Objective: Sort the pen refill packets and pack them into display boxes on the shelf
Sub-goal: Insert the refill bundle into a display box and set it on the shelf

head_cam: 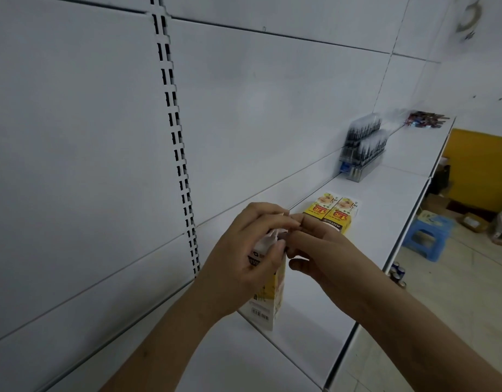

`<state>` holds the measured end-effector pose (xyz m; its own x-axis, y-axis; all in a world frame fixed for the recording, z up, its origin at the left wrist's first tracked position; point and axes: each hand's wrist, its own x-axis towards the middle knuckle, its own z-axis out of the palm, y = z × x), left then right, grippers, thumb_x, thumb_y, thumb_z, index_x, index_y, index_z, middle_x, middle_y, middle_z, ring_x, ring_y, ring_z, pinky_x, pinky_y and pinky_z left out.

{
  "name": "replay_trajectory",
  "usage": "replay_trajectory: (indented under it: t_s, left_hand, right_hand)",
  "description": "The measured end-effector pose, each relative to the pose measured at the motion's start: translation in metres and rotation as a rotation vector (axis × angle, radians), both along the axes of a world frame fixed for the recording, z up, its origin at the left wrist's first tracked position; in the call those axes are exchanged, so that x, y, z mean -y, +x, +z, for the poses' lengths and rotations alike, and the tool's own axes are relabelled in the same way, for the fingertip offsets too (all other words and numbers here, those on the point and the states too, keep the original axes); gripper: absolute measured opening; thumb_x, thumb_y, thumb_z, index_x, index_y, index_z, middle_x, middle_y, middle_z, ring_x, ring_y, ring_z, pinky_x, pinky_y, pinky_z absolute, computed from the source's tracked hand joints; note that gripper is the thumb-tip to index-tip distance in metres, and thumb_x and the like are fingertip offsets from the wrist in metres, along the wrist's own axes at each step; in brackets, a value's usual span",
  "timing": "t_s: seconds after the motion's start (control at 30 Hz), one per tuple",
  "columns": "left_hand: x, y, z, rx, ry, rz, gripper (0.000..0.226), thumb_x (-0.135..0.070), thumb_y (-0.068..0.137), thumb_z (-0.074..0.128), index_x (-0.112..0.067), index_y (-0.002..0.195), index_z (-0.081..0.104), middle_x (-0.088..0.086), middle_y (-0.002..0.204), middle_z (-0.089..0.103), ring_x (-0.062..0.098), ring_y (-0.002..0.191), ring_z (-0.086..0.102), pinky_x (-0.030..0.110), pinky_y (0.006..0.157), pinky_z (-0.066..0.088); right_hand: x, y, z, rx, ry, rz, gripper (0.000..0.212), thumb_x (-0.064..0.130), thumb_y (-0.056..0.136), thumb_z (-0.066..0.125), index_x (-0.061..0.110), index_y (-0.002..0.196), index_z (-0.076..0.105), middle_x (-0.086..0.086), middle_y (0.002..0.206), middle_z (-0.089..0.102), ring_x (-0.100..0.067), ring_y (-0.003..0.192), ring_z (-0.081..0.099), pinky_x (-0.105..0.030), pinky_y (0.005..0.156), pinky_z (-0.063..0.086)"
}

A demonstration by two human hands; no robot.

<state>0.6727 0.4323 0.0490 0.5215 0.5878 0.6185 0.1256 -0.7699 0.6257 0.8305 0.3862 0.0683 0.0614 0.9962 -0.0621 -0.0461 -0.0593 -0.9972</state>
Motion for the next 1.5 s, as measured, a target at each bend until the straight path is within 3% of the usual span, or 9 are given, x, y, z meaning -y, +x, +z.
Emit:
replay_trajectory:
  t_s: [0.13, 0.23, 0.37, 0.53, 0.67, 0.83, 0.97, 1.23, 1.5]
  left_hand:
    - [-0.003, -0.005, 0.000, -0.073, 0.026, 0.047, 0.039, -0.040, 0.093, 0.048, -0.032, 0.128, 0.063, -0.013, 0.128, 0.049, 0.017, 0.128, 0.046, 0.020, 0.098, 0.045]
    - [-0.001, -0.003, -0.001, -0.098, 0.042, 0.091, 0.039, -0.041, 0.093, 0.046, -0.041, 0.129, 0.061, -0.016, 0.127, 0.042, 0.018, 0.127, 0.042, 0.014, 0.099, 0.039]
    - [0.000, -0.003, -0.003, -0.081, -0.058, 0.008, 0.042, -0.044, 0.090, 0.044, -0.045, 0.131, 0.055, -0.017, 0.127, 0.039, 0.019, 0.125, 0.045, 0.026, 0.091, 0.053]
    - [-0.003, -0.004, -0.004, -0.097, -0.053, -0.015, 0.044, -0.040, 0.090, 0.050, -0.040, 0.134, 0.055, -0.011, 0.127, 0.044, 0.022, 0.125, 0.048, 0.030, 0.094, 0.052]
    - [-0.005, -0.004, -0.004, -0.109, -0.053, -0.015, 0.046, -0.043, 0.092, 0.046, -0.040, 0.137, 0.053, -0.014, 0.123, 0.046, 0.019, 0.123, 0.048, 0.028, 0.091, 0.053]
    - [-0.003, 0.000, -0.006, -0.082, -0.062, 0.000, 0.047, -0.044, 0.095, 0.042, -0.038, 0.142, 0.048, -0.015, 0.124, 0.049, 0.019, 0.124, 0.050, 0.036, 0.090, 0.055]
    - [0.001, 0.003, -0.005, -0.044, -0.083, -0.027, 0.049, -0.038, 0.094, 0.045, -0.035, 0.143, 0.046, -0.015, 0.127, 0.050, 0.017, 0.126, 0.050, 0.028, 0.093, 0.052]
    - [0.001, 0.003, -0.007, -0.004, -0.110, -0.061, 0.050, -0.034, 0.091, 0.047, -0.028, 0.141, 0.048, -0.010, 0.126, 0.051, 0.017, 0.122, 0.052, 0.022, 0.088, 0.053]
    - [-0.002, 0.003, -0.011, 0.022, -0.127, -0.048, 0.049, -0.034, 0.091, 0.046, -0.017, 0.137, 0.054, -0.009, 0.126, 0.054, 0.017, 0.123, 0.053, 0.023, 0.089, 0.053]
  right_hand:
    - [0.008, 0.005, -0.004, -0.129, 0.031, 0.066, 0.020, 0.012, 0.096, 0.053, 0.014, 0.102, 0.072, -0.005, 0.089, 0.066, -0.015, 0.077, 0.060, -0.029, 0.070, 0.048]
    - [0.010, 0.009, -0.007, -0.106, 0.043, 0.049, 0.022, 0.011, 0.096, 0.053, 0.018, 0.096, 0.073, -0.001, 0.083, 0.067, -0.014, 0.075, 0.060, -0.030, 0.070, 0.048]
    - [0.008, 0.013, -0.007, 0.024, 0.116, 0.016, 0.014, 0.025, 0.091, 0.061, 0.019, 0.097, 0.072, 0.005, 0.079, 0.066, -0.012, 0.074, 0.056, -0.030, 0.071, 0.047]
    - [0.003, 0.013, -0.009, 0.112, 0.177, 0.006, 0.032, 0.036, 0.081, 0.065, 0.012, 0.103, 0.067, 0.007, 0.073, 0.060, -0.010, 0.068, 0.050, -0.035, 0.073, 0.041]
    - [0.000, 0.016, -0.012, 0.086, 0.187, -0.031, 0.025, 0.032, 0.081, 0.067, 0.013, 0.098, 0.069, 0.002, 0.072, 0.060, -0.012, 0.066, 0.048, -0.036, 0.070, 0.039]
    - [0.000, 0.015, -0.014, 0.057, 0.275, -0.078, 0.012, 0.026, 0.078, 0.071, 0.016, 0.083, 0.068, -0.010, 0.098, 0.065, -0.018, 0.069, 0.046, -0.031, 0.062, 0.039]
    - [0.000, 0.016, -0.010, -0.030, 0.282, -0.049, 0.015, 0.023, 0.083, 0.069, 0.010, 0.087, 0.064, -0.006, 0.089, 0.063, -0.014, 0.067, 0.048, -0.027, 0.063, 0.041]
    - [0.001, 0.014, -0.011, -0.059, 0.247, -0.014, 0.010, 0.021, 0.083, 0.061, 0.016, 0.075, 0.063, -0.017, 0.100, 0.064, -0.024, 0.078, 0.049, -0.024, 0.062, 0.044]
    - [0.003, 0.015, -0.021, 0.099, 0.377, -0.104, 0.008, 0.024, 0.080, 0.067, 0.017, 0.079, 0.067, -0.004, 0.103, 0.059, -0.011, 0.077, 0.055, -0.017, 0.059, 0.046]
